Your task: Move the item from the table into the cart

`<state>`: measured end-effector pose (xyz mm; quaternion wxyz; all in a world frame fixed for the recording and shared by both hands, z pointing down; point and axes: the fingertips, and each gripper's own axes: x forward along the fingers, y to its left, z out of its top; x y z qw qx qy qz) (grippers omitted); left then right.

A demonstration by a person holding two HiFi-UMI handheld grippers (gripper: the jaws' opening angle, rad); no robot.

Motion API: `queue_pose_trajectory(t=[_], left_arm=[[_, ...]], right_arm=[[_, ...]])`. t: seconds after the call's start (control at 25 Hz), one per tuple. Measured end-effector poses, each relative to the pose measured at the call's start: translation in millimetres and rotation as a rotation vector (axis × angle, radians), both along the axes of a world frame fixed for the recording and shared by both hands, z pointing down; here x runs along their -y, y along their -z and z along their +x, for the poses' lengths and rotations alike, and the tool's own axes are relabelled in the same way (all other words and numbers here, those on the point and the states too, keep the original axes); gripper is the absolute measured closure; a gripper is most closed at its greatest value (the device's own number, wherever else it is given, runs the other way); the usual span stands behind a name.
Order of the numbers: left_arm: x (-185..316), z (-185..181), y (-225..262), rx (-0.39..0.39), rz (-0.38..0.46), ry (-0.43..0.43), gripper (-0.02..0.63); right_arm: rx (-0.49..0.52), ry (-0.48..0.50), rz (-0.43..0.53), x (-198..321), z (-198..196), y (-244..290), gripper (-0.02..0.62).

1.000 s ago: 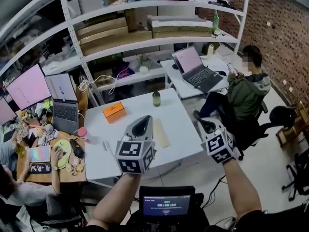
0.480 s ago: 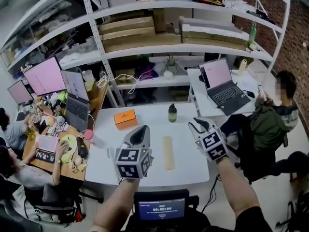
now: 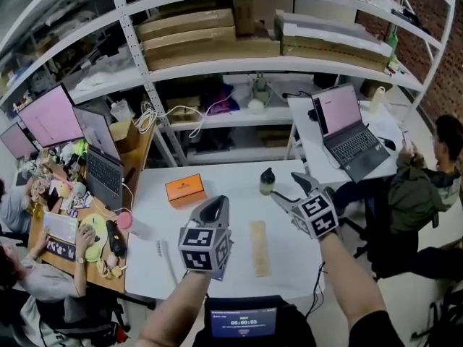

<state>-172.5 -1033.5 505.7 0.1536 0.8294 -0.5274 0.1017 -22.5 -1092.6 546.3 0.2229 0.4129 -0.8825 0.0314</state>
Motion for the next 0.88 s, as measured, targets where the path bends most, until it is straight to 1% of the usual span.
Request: queue_pose_trajectory(t=[0.04, 0.16, 0.2, 0.24, 0.28, 0.32, 0.36, 0.44, 0.56, 0.64, 0.84, 0.88], left_arm=[[16, 1, -13, 0.005, -0.016, -0.005, 0.583], [65, 7, -52, -0.012, -0.060, -0.004, 0.583], [81, 9, -65, -0.013, -0.074, 0.001, 0.583], [96, 12, -79, -0.010, -0.089, 0.005, 0.583], [110, 14, -94, -0.007, -0.106, 0.011, 0.582], [123, 16, -108, -0.009, -0.120, 0.018, 0.554], [136, 17, -122, -0.010, -0.131, 0.028, 0.538], [161, 17, -152, 0.004, -0.154, 0.047, 0.538], [190, 19, -196, 0.021, -0.204, 0.052, 0.538], [206, 20, -219, 0.022, -0.223, 0.059, 0.538], [227, 19, -263, 0.036, -0.263, 0.059, 0.538], [229, 19, -269, 0.035, -0.266, 0.060, 0.538]], right_arm=[[0.017, -0.010, -0.019, 17, 0, -13, 0.268], [0.059, -0.015, -0.078, 67, 1, -55, 0.268], [0.065, -0.011, -0.094, 83, 1, -71, 0.239], [0.072, -0.009, -0.111, 97, 1, -89, 0.189], [0.078, -0.012, -0.128, 112, 2, -108, 0.186], [0.080, -0.017, -0.145, 126, 4, -127, 0.186], [0.077, -0.020, -0.158, 141, 5, -145, 0.186], [0.080, -0.020, -0.182, 166, 4, -179, 0.186], [0.112, -0.014, -0.204, 193, 0, -218, 0.186], [0.121, -0.004, -0.208, 207, -4, -238, 0.186], [0.132, 0.011, -0.197, 226, -17, -274, 0.186], [0.132, 0.013, -0.187, 229, -19, -278, 0.194]])
